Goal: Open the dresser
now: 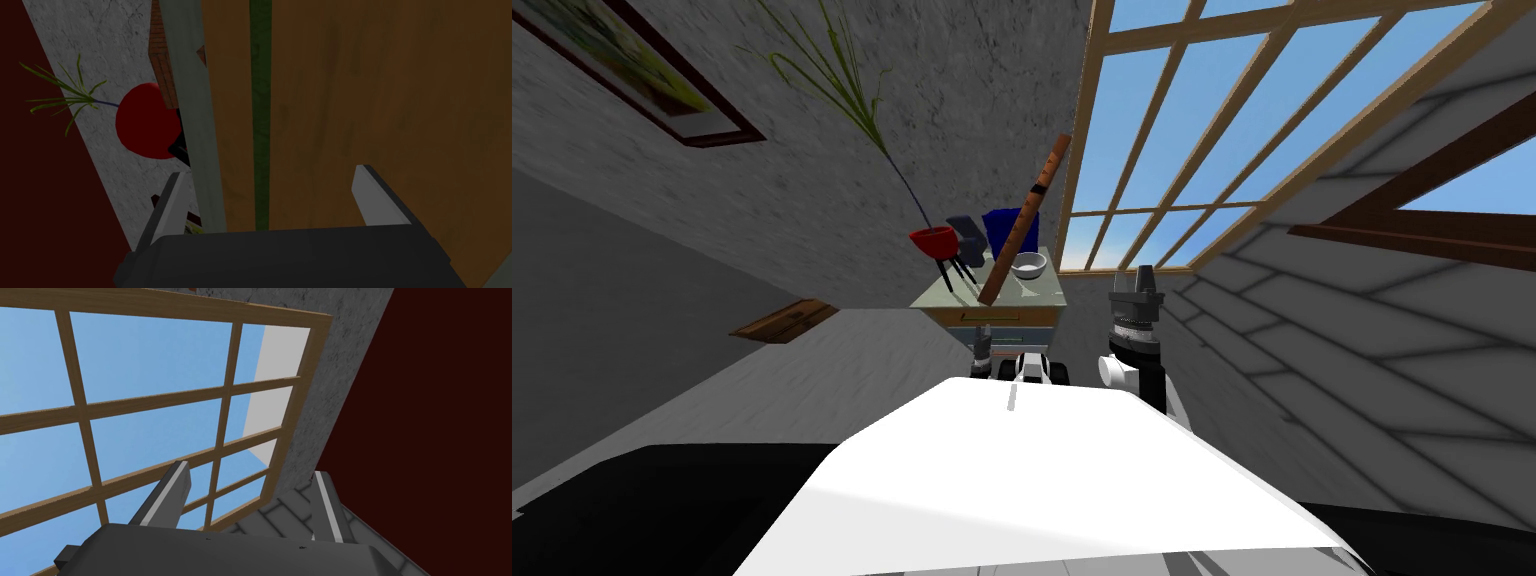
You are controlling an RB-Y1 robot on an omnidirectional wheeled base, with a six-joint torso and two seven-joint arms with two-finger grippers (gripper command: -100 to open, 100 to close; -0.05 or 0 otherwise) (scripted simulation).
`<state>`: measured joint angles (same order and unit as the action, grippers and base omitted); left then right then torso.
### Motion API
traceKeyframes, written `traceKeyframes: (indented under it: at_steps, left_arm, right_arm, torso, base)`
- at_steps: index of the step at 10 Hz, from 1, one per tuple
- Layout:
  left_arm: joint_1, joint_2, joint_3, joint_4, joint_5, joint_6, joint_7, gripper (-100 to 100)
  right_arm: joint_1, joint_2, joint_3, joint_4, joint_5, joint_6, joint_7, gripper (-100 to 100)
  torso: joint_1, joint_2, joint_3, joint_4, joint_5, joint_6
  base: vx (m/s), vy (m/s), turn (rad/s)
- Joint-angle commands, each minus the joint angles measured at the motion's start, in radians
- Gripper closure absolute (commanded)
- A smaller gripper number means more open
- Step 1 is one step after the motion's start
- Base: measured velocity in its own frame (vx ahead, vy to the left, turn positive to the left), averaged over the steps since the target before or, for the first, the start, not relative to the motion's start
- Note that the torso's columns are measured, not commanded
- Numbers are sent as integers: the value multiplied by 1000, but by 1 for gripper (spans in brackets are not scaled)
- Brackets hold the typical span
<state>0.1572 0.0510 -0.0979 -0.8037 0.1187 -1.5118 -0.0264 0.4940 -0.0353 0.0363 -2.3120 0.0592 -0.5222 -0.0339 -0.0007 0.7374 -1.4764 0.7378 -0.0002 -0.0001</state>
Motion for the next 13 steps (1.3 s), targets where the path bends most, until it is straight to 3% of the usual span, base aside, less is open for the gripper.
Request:
traceKeyframes:
  at_steps: [1, 3, 4, 6, 7, 8, 9, 10, 11, 13]
  left_arm:
    - [-42, 12, -65, -5, 47, 39, -34, -100]
    - [-105, 23, -132, 14, 109, 74, -80, -100]
    - [-107, 23, -146, 14, 109, 74, -80, -100]
    - [-164, 34, -215, 32, 171, 110, -126, -100]
    - [-172, 34, -228, 32, 171, 110, -126, -100]
    - [-155, 33, -218, 22, 164, 107, -124, -100]
    - [-139, 28, -187, 23, 140, 92, -103, 100]
    - [-107, 23, -152, 14, 109, 74, -80, 100]
    - [-107, 23, -146, 14, 109, 74, -80, 100]
    - [-49, 12, -75, -5, 47, 39, -34, 100]
  right_arm:
    - [0, 0, 0, 0, 0, 0, 0, 0]
    - [0, 0, 0, 0, 0, 0, 0, 0]
    - [0, 0, 0, 0, 0, 0, 0, 0]
    - [0, 0, 0, 0, 0, 0, 0, 0]
    - [0, 0, 0, 0, 0, 0, 0, 0]
    - [0, 0, 0, 0, 0, 0, 0, 0]
    - [0, 0, 0, 0, 0, 0, 0, 0]
    - [0, 0, 0, 0, 0, 0, 0, 0]
    - [0, 0, 0, 0, 0, 0, 0, 0]
    - [0, 0, 0, 0, 0, 0, 0, 0]
  torso:
    - [1, 1, 0, 0, 0, 0]
    - [1, 1, 0, 0, 0, 0]
    - [1, 1, 1, 0, 0, 0]
    - [0, 0, 0, 0, 0, 0]
    - [1, 1, 0, 0, 0, 0]
    - [1, 0, 0, 0, 0, 0]
    - [0, 0, 0, 0, 0, 0]
    - [-2, -1, -1, 0, 0, 0]
    - [-2, -1, -1, 0, 0, 0]
    - [1, 0, 0, 0, 0, 0]
  base:
    - [-41, 30, 61]
    - [-51, 37, 132]
    - [-35, 27, 46]
    - [-38, 32, 115]
    - [-31, 30, 64]
    - [-10, 13, 2]
    - [18, -14, -139]
    - [42, -39, -162]
    - [40, -40, -39]
    - [53, -40, -127]
